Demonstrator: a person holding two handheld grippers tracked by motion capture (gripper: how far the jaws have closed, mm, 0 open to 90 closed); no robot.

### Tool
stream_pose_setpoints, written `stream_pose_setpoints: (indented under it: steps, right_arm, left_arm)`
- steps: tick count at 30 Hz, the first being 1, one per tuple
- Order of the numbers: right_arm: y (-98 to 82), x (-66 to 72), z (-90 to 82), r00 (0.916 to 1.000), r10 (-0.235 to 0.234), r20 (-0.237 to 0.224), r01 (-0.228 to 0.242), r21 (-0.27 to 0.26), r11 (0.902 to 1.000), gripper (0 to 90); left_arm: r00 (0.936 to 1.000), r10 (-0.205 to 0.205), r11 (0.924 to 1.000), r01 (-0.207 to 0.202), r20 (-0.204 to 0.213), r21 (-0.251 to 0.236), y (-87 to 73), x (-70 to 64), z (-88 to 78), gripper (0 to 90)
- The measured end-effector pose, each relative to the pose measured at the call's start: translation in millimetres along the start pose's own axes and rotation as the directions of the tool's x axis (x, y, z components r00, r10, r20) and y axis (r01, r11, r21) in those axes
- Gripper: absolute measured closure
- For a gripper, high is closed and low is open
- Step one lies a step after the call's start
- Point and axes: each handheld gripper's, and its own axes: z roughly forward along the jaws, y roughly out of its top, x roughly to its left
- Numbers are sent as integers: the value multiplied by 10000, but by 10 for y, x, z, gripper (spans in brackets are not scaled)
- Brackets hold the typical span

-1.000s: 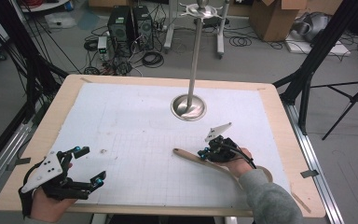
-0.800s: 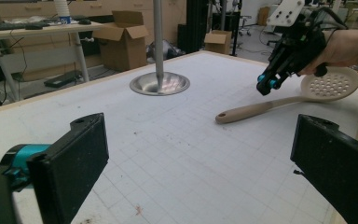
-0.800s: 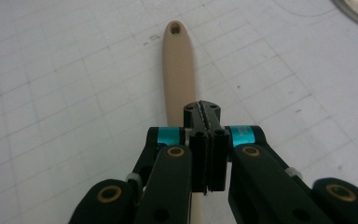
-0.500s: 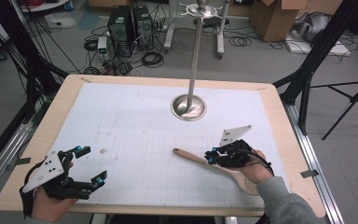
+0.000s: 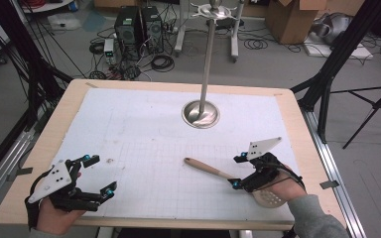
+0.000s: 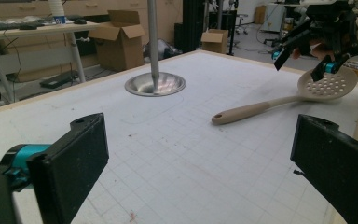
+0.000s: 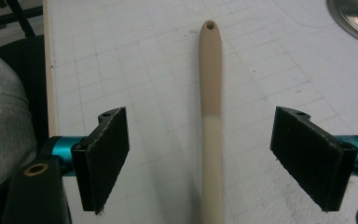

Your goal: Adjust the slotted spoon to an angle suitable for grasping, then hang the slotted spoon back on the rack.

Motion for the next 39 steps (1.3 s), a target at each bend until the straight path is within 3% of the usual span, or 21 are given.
stream_pose_setpoints:
  steps: [12,23,39]
  right_arm:
    - [-152,-83,-58,9999,37,130,-41,327,9995,178]
    - [-191,-145,20,9998,92,187,-109,917,9957,183]
    - [-209,-159,191,9995,-301,15,291,2148,9762,229]
  left_arm:
    - [10000,-20,10000,19,27,26,-1,-4,19,45]
    - [10000,-38,10000,38,86,67,-12,-17,35,45]
    - [9999,10,10000,-11,145,98,-5,-23,74,45]
